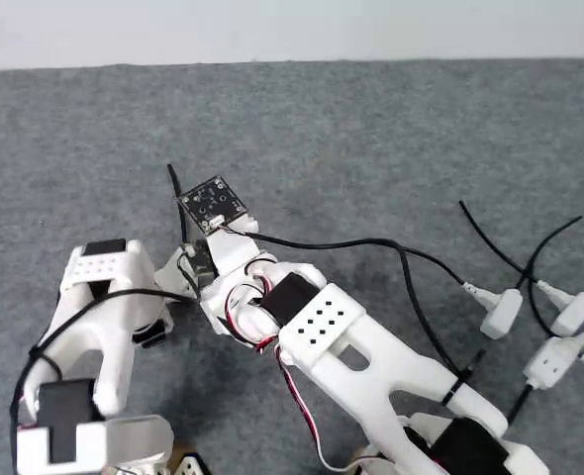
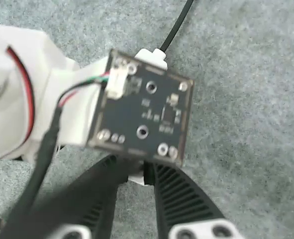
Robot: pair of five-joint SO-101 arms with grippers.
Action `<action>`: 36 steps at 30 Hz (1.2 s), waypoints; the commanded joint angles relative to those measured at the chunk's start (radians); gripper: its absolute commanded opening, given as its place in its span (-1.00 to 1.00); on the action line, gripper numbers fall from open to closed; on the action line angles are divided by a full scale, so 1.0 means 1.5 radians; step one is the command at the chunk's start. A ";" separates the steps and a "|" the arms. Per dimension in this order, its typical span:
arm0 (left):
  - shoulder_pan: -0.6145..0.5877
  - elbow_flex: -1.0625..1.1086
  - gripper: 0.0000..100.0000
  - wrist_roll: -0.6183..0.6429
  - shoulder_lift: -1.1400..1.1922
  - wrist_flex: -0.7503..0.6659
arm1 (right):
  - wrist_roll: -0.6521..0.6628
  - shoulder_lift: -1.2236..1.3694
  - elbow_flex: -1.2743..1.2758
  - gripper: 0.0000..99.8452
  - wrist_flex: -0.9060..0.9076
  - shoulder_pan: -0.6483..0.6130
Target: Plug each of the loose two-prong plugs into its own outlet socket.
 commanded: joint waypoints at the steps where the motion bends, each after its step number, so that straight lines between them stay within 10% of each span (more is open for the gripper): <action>1: 0.004 0.012 -0.98 0.006 -0.054 -0.032 | -0.009 -0.019 -0.009 -0.98 -0.008 0.005; 8: -0.065 0.016 -0.98 0.440 -0.069 -0.216 | -0.109 0.003 -0.009 -0.98 -0.103 0.074; 13: -0.138 0.011 -0.97 0.594 -0.070 -0.318 | -0.132 0.076 -0.055 -0.98 -0.175 0.069; 36: -0.155 0.012 -0.97 0.622 -0.070 -0.341 | -0.106 0.330 -0.283 -0.98 -0.180 0.031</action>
